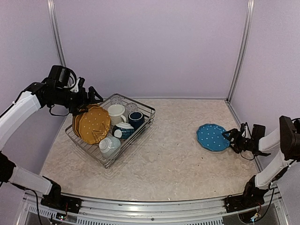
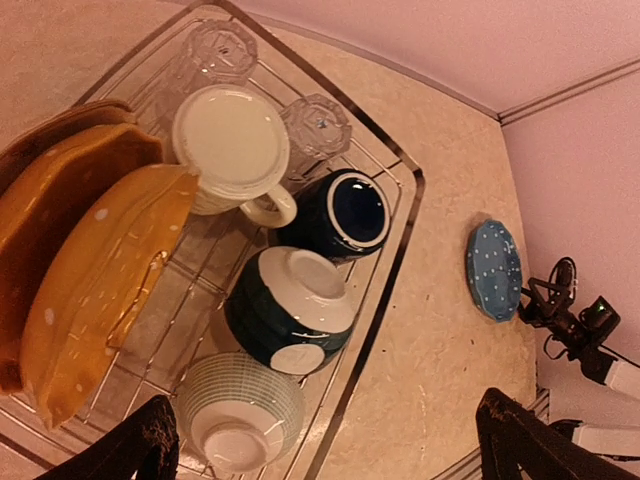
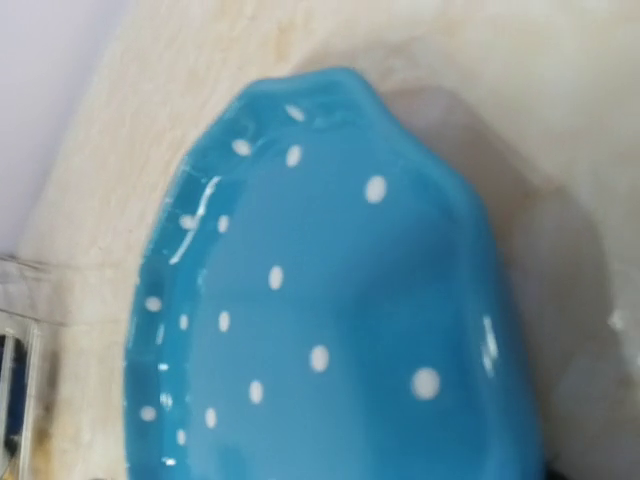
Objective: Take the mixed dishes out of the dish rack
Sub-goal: Place the plate at the center of the board, then grab the plate from the dish rack.
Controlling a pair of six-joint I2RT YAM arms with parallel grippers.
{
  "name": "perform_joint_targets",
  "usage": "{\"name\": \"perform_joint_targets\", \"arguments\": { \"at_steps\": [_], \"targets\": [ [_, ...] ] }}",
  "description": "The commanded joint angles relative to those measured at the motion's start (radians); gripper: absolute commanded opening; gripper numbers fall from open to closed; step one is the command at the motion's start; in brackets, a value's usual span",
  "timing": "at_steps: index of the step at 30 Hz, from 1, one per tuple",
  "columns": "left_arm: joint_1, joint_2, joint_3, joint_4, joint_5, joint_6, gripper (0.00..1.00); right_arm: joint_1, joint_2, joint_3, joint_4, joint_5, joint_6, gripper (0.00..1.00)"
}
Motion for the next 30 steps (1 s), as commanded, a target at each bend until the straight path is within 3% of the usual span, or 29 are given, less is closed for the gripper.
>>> {"name": "perform_joint_targets", "arguments": {
  "at_steps": [1,8,13,18,25,30],
  "targets": [
    [0.029,-0.029,0.017,-0.215,-0.179,0.105,0.99,-0.007,-0.099,-0.010,-0.224,0.137,-0.121,0.95],
    [0.062,-0.052,0.004,-0.248,-0.281,0.179,0.92,0.086,-0.308,0.032,-0.464,0.369,-0.177,0.99],
    [0.063,0.032,0.042,-0.273,-0.329,0.224,0.79,0.194,-0.456,0.108,-0.657,0.563,-0.213,0.99],
    [0.064,0.093,0.054,-0.255,-0.379,0.270,0.74,0.288,-0.578,0.170,-0.753,0.627,-0.262,1.00],
    [0.065,0.204,0.091,-0.232,-0.407,0.317,0.71,0.534,-0.565,0.309,-0.815,0.670,-0.356,1.00],
    [0.077,0.263,0.098,-0.208,-0.401,0.339,0.63,0.646,-0.545,0.345,-0.803,0.702,-0.362,1.00]
  ]
}}
